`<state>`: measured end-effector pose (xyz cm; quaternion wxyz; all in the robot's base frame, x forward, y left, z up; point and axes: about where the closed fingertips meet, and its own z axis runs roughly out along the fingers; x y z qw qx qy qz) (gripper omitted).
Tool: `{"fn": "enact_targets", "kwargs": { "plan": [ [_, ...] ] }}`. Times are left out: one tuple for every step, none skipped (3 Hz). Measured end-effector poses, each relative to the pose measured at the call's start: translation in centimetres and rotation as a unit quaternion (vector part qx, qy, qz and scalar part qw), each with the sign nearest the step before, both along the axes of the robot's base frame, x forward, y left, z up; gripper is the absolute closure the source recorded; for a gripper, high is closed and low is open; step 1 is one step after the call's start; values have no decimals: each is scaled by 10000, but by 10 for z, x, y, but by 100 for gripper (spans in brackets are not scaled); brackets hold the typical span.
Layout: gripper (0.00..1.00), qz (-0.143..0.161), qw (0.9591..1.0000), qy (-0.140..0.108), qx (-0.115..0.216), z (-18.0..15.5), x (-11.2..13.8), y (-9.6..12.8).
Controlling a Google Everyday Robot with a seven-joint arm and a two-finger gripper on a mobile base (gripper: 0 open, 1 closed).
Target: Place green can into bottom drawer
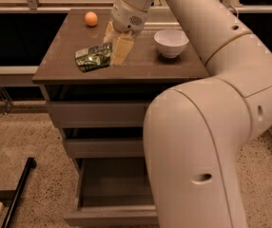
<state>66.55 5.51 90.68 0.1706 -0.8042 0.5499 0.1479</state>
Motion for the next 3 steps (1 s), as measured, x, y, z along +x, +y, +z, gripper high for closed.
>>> {"fn": "enact_targets", "kwargs": {
  "plan": [
    [100, 411, 9990, 161, 123, 4, -49, -15],
    [100, 593, 9968, 228, 486, 5, -96, -34],
    [100, 427, 9930, 565, 941, -19, -144, -52]
  ]
}}
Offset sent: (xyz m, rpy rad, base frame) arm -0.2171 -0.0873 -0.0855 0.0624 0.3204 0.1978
